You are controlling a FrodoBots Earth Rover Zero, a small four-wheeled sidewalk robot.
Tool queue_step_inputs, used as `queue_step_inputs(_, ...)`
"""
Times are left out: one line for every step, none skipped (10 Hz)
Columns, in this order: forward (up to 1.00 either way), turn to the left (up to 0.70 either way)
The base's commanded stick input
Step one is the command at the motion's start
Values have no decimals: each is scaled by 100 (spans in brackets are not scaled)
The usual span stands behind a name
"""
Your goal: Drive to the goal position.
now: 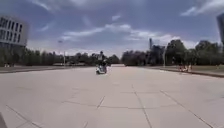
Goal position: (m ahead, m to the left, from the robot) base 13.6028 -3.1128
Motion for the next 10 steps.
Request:
queue_step_inputs(56,0)
queue_step_inputs(56,0)
queue_step_inputs(56,0)
queue_step_inputs(56,0)
queue_step_inputs(56,0)
queue_step_inputs(56,0)
queue_step_inputs(56,0)
queue_step_inputs(56,0)
queue_step_inputs(56,0)
queue_step_inputs(56,0)
